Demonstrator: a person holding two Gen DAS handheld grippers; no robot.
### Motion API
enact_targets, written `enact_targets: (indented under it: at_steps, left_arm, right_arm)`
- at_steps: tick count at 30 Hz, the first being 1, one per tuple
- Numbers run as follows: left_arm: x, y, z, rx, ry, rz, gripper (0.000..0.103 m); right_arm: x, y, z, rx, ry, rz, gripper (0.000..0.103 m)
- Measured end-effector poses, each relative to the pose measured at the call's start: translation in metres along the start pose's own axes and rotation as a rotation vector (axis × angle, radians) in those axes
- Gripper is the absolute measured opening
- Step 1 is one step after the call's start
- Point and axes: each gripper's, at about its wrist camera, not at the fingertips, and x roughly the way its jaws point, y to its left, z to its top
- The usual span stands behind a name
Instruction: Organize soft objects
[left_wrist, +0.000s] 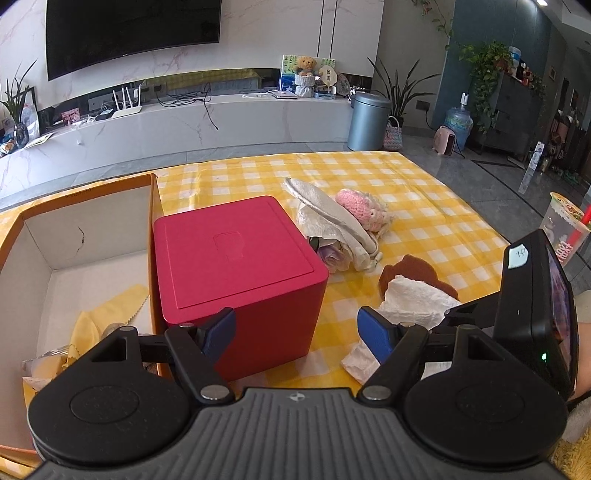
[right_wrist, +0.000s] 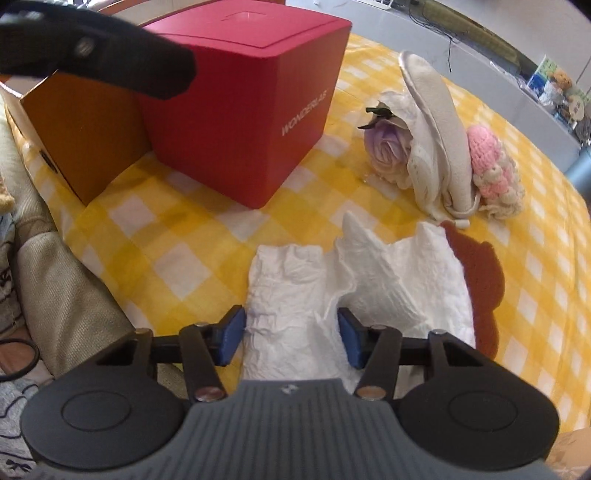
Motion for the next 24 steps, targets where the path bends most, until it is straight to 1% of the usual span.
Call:
enact_targets:
  at_steps: [1,2,3,4,6,8,10,12,13,14,16,20,22,24]
  left_arm:
    - [-0.001,0.000,0.000,0.004,-0.001,0.001,0.088]
    - [-0.002,-0.001,0.001,0.007,-0.003,0.003,0.088]
    - [-0.004,-0.001,0.001,0.008,-0.006,0.005,0.088]
    - [-0.006,-0.002,0.001,0.008,-0.011,0.007,0.088]
    - [-0.010,-0.002,0.000,0.009,-0.023,0.007,0.088]
    - [-0.013,-0.004,0.001,0.014,-0.028,0.006,0.088]
    - [-0.015,-0.006,0.001,0.017,-0.035,0.006,0.088]
    - [-0.016,-0.011,0.001,0.022,-0.036,0.003,0.088]
    - [-0.015,-0.013,0.001,0.025,-0.036,-0.001,0.088]
    - [-0.015,-0.016,0.001,0.027,-0.035,-0.007,0.088]
    - [-0.011,-0.023,0.003,0.037,-0.022,-0.028,0.088]
    - [0.001,-0.039,0.006,0.047,0.004,-0.058,0.088]
    - [0.012,-0.053,0.010,0.044,0.028,-0.082,0.088]
    - [0.025,-0.067,0.013,0.048,0.058,-0.098,0.088]
  right_arm:
    - [0.000,-0.003,0.000,0.016,-0.002,0.026,0.041]
    - [-0.001,-0.004,0.000,0.023,-0.008,0.029,0.032]
    - [-0.002,-0.006,0.000,0.038,-0.011,0.018,0.020]
    - [-0.003,-0.008,-0.001,0.059,-0.011,0.007,0.015]
    - [-0.008,-0.015,-0.002,0.137,-0.030,-0.018,0.009]
    - [-0.018,-0.024,-0.003,0.226,-0.074,-0.035,0.008]
    - [-0.034,-0.036,-0.006,0.328,-0.147,-0.033,0.008]
    - [-0.057,-0.048,-0.013,0.451,-0.271,-0.012,0.008]
    - [-0.069,-0.053,-0.016,0.503,-0.324,-0.022,0.008]
    - [-0.081,-0.058,-0.020,0.551,-0.374,-0.052,0.008]
    - [-0.104,-0.061,-0.025,0.601,-0.439,-0.162,0.008]
    - [-0.133,-0.060,-0.038,0.617,-0.485,-0.362,0.008]
    - [-0.138,-0.063,-0.044,0.626,-0.488,-0.411,0.008]
    - [-0.135,-0.073,-0.049,0.655,-0.476,-0.429,0.008]
